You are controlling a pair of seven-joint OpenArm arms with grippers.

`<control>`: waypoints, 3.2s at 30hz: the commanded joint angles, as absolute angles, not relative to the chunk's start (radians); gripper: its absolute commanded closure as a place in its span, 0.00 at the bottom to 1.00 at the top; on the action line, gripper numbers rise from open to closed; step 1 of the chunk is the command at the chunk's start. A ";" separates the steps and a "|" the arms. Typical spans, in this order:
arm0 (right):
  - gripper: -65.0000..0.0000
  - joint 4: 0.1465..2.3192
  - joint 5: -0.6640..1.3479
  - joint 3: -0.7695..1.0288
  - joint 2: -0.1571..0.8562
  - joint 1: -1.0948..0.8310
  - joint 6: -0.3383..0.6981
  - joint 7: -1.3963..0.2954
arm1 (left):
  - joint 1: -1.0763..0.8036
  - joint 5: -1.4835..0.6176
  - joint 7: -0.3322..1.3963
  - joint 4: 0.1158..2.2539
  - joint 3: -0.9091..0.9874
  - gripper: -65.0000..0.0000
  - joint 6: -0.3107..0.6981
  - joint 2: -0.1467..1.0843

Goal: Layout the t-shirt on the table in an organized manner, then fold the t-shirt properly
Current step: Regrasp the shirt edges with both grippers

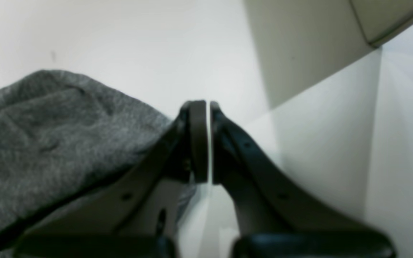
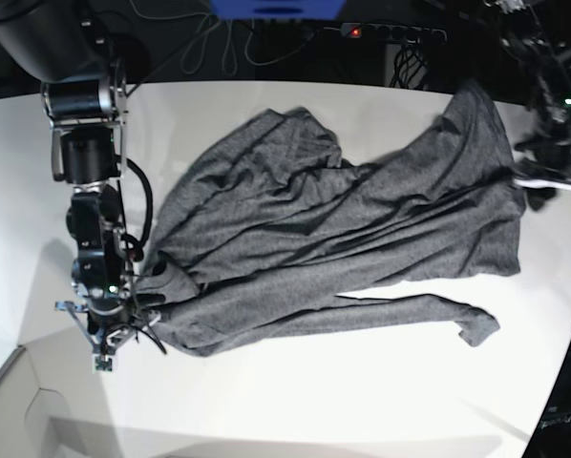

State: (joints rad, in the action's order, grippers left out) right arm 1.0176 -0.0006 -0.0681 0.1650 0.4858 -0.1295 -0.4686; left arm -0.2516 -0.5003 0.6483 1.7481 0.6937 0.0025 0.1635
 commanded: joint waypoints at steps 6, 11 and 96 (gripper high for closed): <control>1.00 1.078 -0.004 -0.064 0.171 0.489 -0.142 -0.503 | -0.018 -0.487 0.634 1.521 0.759 0.72 0.002 0.200; 1.00 1.208 -0.002 -0.067 0.171 0.447 -0.142 -0.573 | 0.124 -0.487 0.624 1.280 0.650 0.72 0.002 0.242; 0.67 1.291 -0.007 -0.070 0.186 0.338 0.142 -0.731 | 0.642 -0.318 0.239 0.634 0.269 0.99 0.001 0.390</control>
State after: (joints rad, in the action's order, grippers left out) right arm 1.2716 -0.0036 -0.0731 0.1795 0.3099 0.1349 -0.7509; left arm 0.6144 -0.3161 0.2569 0.6167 0.2649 0.0025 0.3710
